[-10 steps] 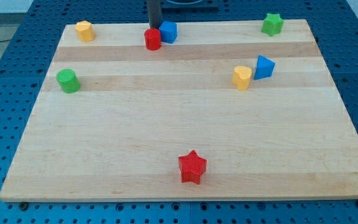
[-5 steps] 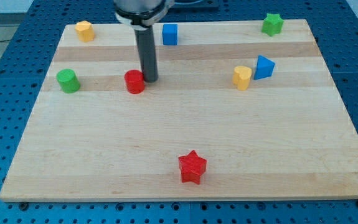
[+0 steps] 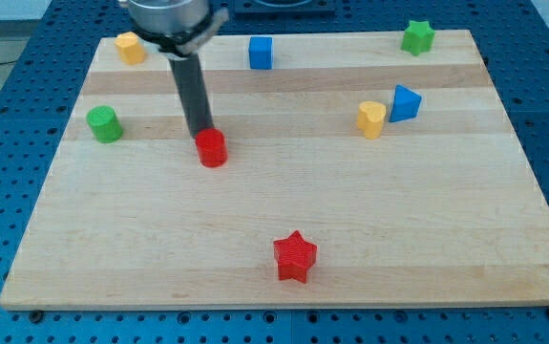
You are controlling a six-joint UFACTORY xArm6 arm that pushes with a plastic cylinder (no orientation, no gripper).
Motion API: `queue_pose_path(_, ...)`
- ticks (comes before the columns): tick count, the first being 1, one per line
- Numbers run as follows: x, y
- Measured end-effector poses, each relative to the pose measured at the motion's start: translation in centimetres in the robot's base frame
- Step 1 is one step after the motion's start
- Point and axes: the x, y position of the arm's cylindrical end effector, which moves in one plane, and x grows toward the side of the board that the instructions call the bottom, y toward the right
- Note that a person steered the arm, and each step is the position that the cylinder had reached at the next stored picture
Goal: Place red circle horizontal right to red star
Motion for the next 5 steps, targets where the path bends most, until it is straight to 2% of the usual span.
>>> queue_pose_path(1, 2.1, 6.8)
queue_pose_path(2, 2.3, 7.4)
queue_pose_path(3, -2.5, 4.5)
queue_pose_path(4, -3.0, -2.2)
queue_pose_path(5, 1.1, -3.4)
